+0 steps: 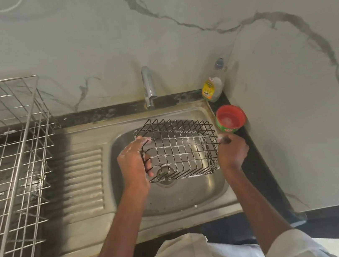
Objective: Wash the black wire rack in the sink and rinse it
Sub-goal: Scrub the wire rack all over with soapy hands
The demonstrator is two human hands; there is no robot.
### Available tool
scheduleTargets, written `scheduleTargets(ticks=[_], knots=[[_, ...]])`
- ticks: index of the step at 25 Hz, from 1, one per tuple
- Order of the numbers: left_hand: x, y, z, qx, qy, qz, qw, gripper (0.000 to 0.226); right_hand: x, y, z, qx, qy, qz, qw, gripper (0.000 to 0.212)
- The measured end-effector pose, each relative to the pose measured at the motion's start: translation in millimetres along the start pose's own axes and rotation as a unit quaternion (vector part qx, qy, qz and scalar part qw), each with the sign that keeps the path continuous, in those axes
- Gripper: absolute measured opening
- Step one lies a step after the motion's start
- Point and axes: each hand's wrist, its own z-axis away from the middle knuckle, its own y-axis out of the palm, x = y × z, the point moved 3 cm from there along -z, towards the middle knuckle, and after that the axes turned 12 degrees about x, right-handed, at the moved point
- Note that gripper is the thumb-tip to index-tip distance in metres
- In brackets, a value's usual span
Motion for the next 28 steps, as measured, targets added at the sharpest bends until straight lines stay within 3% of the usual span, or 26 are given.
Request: scheduleTargets(ticks=[6,12,16,20,25,27,28], knots=[[-7,5,0,0.010,0.042,-0.018,0.999,0.019,28,2,0,-0.037,-0.078,0.003,0.996,0.025],[0,21,-5,0.027,0.046,-0.035,0.998,0.032,96,48,66,0.062,-0.314,-0.028,0.947,0.024],[2,20,-6,0.011,0.037,-0.008,0.999,0.043,119,65,81,0.129,-0.394,-0.018,0.910,0.030],[0,13,-6,0.028,0.018,0.015,0.999,0.042,83,44,36,0.108,-0.342,0.034,0.933,0.031],[0,9,-5,0.033,0.004,0.019,0.999,0.045,22,2,-13,0.044,-0.134,0.066,0.988,0.029],[1,11,-7,0.041,0.009,0.004,0.999,0.044,30,10,-3,0.037,-0.128,0.046,0.990,0.028],[2,13,-7,0.044,0.018,-0.008,0.999,0.044,43,21,9,0.049,-0.167,0.037,0.984,0.027]])
